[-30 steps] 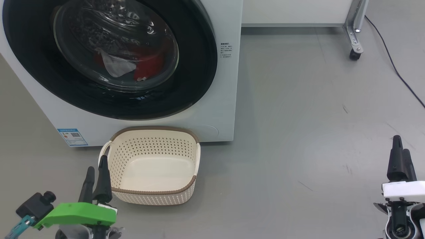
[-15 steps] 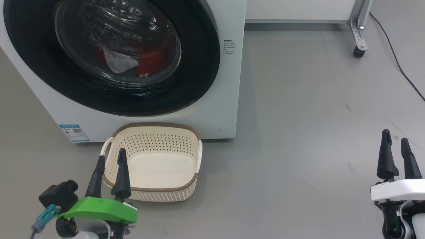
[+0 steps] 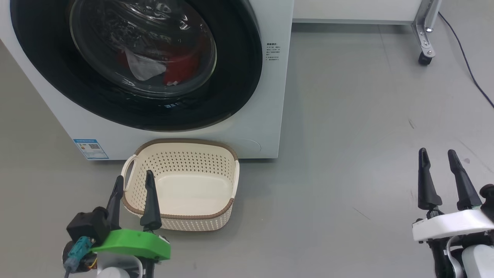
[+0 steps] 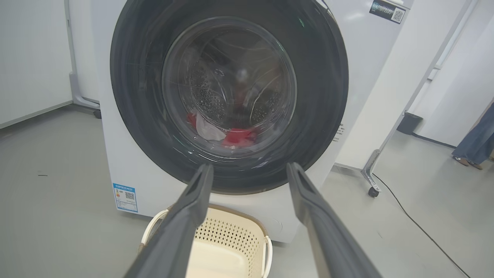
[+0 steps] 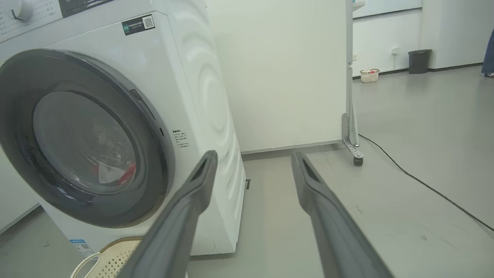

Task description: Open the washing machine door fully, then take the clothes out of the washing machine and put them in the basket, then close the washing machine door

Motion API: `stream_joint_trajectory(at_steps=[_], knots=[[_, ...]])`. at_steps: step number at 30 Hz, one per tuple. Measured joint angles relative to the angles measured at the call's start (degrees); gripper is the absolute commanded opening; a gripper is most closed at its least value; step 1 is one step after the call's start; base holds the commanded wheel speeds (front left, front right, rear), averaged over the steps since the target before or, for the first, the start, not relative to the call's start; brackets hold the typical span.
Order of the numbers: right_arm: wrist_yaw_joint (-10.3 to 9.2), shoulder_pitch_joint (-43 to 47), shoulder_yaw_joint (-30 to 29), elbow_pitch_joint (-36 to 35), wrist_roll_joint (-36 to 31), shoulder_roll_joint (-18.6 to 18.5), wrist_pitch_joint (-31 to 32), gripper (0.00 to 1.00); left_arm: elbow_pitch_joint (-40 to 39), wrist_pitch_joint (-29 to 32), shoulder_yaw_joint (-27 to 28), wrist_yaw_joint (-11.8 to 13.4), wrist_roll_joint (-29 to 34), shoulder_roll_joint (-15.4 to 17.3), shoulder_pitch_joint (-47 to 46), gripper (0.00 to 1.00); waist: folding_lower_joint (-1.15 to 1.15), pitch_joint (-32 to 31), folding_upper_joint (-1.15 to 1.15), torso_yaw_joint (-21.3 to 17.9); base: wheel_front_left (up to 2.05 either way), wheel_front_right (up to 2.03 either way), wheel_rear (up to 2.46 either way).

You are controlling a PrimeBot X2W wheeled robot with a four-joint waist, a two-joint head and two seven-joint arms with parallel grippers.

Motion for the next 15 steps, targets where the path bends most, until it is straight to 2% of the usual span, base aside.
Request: stream_joint_trajectory(at_steps=[7,15], knots=[[0.01,0.05,0.93,2.52,-6.27,-0.84,-1.07,1.00,0.14,-1.19,-1.86,1.54,4.43,0.01,0.00,1.00,0.00,-0.05,0.00,0.45,0.00,0.00,0.00],[0.01,0.05,1.64,4.42,-7.42,-0.89,-1.22,1.00,2.97,-1.21,-4.33,1.78,5.71,0.05,0.04,1.00,0.00,-0.31,0.00,0.47,0.00,0.00,0.00]])
